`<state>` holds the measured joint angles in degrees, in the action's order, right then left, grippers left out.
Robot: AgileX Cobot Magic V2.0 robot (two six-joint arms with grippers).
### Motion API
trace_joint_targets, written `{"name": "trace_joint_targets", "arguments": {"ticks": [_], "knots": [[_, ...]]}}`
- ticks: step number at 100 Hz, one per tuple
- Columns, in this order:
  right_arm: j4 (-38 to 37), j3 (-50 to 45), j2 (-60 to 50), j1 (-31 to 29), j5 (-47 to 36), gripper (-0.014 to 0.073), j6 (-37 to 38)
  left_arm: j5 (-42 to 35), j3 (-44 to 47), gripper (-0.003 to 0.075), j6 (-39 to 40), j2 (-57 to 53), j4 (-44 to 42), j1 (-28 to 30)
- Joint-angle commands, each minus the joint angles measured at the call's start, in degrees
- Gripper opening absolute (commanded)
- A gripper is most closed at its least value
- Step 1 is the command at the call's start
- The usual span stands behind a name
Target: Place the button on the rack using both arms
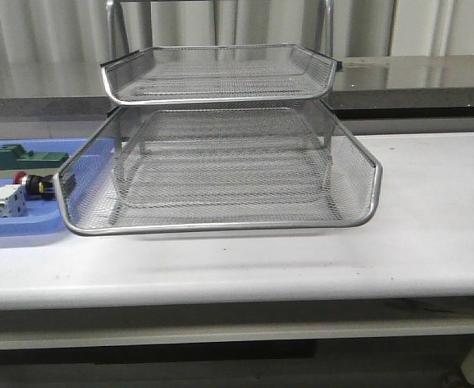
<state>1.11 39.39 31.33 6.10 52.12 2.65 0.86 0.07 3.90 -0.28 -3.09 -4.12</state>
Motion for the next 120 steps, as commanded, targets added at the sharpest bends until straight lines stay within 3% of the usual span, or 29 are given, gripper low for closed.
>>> {"name": "trace_joint_targets", "arguments": {"ticks": [1,53,80,120], "knots": [[0.11,1.33,0.05,-0.41,-3.76,-0.0068,-0.04,-4.33,2.62,0.0004,0.41,-2.03,0.05,-0.06],[0.11,1.33,0.05,-0.41,-3.76,-0.0068,-0.04,-9.89,1.66,0.0004,0.41,-1.91,0.87,-0.06],[0.11,1.33,0.05,-0.41,-3.76,-0.0068,-0.04,5.92,-11.04,0.0004,0.41,6.75,1.87,-0.06],[0.11,1.33,0.05,-0.41,-3.76,-0.0068,-0.04,23.94,-41.49,0.0004,0.08,42.84,1.97,-0.06]]}}
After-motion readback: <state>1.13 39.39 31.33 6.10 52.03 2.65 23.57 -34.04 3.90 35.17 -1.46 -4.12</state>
